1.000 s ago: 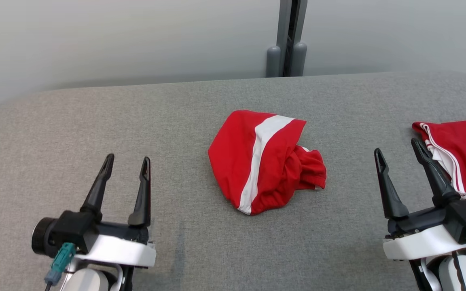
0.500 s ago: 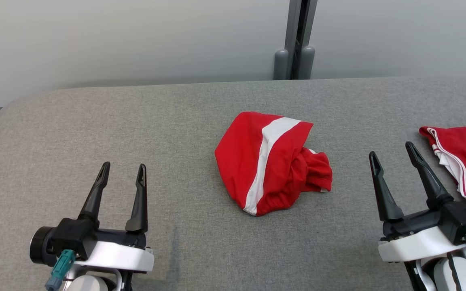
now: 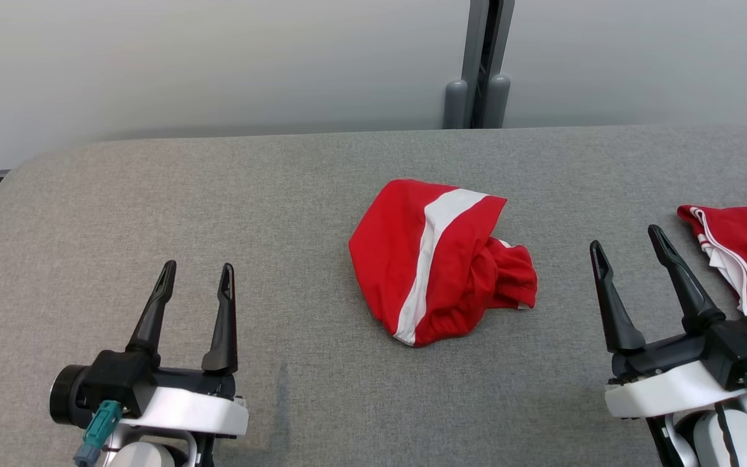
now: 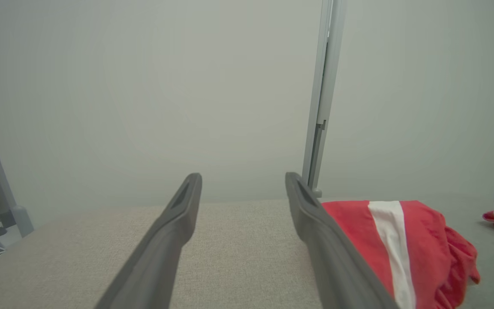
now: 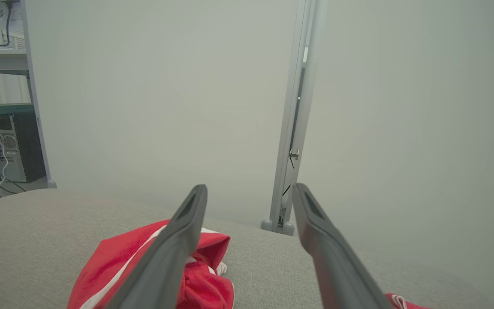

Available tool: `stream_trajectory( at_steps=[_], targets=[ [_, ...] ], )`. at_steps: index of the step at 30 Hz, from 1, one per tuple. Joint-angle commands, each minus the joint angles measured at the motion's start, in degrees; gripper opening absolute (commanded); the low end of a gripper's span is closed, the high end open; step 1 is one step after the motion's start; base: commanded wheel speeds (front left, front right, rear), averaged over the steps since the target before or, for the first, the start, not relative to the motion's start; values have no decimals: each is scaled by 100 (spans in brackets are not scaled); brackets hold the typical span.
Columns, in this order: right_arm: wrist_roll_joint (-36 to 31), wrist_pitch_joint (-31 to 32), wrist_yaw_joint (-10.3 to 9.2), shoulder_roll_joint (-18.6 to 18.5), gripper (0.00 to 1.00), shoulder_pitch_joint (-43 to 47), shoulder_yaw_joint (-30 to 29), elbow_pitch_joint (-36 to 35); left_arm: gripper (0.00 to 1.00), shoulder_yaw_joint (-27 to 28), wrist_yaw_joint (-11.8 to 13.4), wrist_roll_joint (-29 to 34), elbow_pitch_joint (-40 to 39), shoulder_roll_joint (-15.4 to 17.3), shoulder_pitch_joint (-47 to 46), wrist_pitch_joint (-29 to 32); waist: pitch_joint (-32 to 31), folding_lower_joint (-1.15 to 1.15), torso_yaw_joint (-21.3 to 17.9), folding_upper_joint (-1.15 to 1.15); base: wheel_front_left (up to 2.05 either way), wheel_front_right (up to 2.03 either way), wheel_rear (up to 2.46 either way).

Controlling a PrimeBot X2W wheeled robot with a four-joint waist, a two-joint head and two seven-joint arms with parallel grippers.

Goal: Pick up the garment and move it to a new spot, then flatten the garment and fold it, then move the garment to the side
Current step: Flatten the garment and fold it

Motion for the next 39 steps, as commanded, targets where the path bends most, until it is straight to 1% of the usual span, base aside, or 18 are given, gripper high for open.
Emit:
stream_trajectory(
  at_steps=[1, 12, 30, 31, 32, 33, 39],
  targets=[
    [26, -6, -2, -19, 100, -13, 8, 15, 100, -7, 36, -21, -3, 14, -13, -17, 1, 0, 5, 0, 0, 0, 0],
    [41, -6, -2, -34, 100, -19, 20, 31, 100, -64, 75, -97, -20, 13, -32, -17, 28, 0, 32, 0, 0, 0, 0],
    [24, -6, -2, -51, 100, 17, 20, 36, 100, -97, 62, -109, 7, 13, -29, -17, 61, 0, 60, 0, 0, 0, 0],
    [-10, -6, -2, -69, 100, 4, 52, 34, 100, -107, 61, -108, 18, 13, -35, -17, 66, 0, 67, 0, 0, 0, 0],
    [-142, -6, 0, -152, 100, -16, 179, 53, 100, -129, 58, -106, 27, 12, -36, -17, 77, 0, 76, 0, 0, 0, 0],
    [-191, -6, -1, -155, 100, -34, 303, 80, 100, -157, 54, -108, 35, 11, -44, -17, 92, 0, 89, 0, 0, 0, 0],
    [-223, -7, -2, -240, 100, -191, 1216, 311, 100, -398, 44, -140, 79, 14, -161, -17, 233, 0, 359, 0, 0, 0, 0]
  ],
)
